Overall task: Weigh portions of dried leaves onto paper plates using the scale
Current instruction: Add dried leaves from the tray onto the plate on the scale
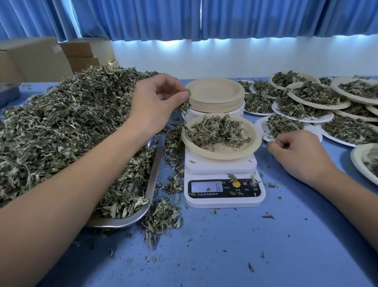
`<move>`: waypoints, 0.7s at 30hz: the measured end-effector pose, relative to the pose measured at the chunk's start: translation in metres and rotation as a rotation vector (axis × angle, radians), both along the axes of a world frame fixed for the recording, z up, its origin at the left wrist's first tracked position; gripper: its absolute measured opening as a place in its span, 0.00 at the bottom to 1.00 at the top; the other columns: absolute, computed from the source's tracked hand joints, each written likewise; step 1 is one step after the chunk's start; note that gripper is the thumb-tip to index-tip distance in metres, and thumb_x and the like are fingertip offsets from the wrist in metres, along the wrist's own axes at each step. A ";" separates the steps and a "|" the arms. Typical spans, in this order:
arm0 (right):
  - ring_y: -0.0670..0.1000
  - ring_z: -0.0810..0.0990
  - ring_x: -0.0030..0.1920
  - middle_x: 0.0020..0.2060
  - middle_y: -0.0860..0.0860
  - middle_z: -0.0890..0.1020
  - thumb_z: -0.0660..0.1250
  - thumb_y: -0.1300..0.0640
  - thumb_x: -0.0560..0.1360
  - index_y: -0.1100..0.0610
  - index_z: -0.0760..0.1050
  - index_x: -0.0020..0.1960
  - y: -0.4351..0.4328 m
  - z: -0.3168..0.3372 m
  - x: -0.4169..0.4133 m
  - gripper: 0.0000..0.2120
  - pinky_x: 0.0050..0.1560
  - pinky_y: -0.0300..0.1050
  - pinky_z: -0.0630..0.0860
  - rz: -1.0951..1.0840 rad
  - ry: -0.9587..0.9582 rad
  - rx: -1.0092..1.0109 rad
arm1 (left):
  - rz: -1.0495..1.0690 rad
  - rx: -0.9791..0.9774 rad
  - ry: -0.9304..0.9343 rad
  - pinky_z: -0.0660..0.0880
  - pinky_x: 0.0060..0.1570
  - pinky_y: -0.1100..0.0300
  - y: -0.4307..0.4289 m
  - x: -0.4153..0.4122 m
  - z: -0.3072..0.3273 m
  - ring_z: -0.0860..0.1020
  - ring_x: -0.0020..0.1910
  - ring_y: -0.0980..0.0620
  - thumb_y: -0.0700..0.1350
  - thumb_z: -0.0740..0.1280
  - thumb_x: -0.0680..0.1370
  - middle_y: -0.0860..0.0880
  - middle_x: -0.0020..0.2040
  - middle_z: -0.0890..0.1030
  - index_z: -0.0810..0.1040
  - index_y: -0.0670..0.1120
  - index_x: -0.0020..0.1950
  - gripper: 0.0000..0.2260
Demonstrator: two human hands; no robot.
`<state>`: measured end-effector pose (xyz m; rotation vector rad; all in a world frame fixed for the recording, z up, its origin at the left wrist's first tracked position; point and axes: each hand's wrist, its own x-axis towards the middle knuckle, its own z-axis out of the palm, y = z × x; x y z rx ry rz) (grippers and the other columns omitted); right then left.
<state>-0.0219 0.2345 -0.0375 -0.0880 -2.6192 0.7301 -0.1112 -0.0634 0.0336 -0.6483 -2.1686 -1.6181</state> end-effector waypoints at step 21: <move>0.52 0.65 0.25 0.26 0.63 0.73 0.66 0.58 0.78 0.66 0.68 0.32 0.001 -0.001 0.000 0.20 0.31 0.45 0.66 0.020 0.002 -0.010 | 0.275 -0.800 -0.147 0.75 0.43 0.62 -0.026 -0.024 0.002 0.78 0.39 0.54 0.44 0.64 0.82 0.49 0.55 0.83 0.83 0.48 0.57 0.09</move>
